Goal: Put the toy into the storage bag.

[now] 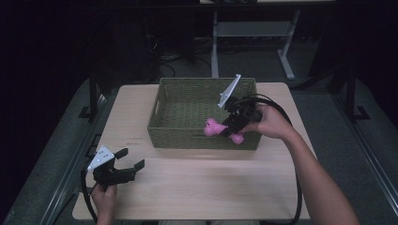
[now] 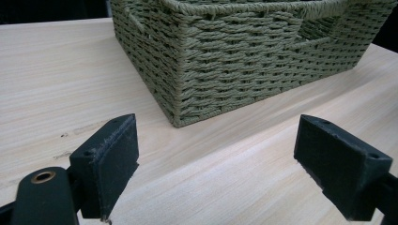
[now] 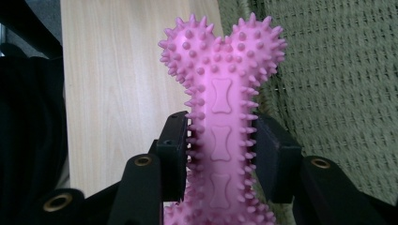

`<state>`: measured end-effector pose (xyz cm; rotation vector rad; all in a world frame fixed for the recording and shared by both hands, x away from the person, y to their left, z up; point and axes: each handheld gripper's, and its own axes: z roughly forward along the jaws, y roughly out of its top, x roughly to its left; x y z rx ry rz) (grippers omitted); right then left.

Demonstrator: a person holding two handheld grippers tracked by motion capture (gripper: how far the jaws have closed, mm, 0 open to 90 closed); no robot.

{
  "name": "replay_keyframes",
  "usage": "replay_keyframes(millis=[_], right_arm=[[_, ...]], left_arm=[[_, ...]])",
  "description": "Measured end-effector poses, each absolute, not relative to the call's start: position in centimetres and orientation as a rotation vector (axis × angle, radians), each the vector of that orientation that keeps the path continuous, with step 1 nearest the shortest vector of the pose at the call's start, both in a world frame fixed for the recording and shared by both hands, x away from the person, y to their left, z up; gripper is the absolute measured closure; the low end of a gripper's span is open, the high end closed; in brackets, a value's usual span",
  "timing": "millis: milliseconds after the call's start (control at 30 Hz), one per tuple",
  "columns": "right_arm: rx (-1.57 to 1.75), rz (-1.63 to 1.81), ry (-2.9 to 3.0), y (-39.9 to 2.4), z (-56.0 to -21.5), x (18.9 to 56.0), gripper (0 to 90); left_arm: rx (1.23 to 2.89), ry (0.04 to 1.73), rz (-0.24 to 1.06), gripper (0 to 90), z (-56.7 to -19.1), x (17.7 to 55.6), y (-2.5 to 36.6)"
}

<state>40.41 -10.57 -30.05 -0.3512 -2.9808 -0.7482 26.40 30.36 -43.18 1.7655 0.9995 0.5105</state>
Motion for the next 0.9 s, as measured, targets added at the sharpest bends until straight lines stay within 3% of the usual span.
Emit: replay_keyframes(millis=[900], right_arm=[[-0.443, -0.729, -2.978, -10.6, -28.7, 44.7, 57.7]], left_arm=[[1.774, 0.997, 0.512, 13.7, -43.2, 26.5, 30.1]])
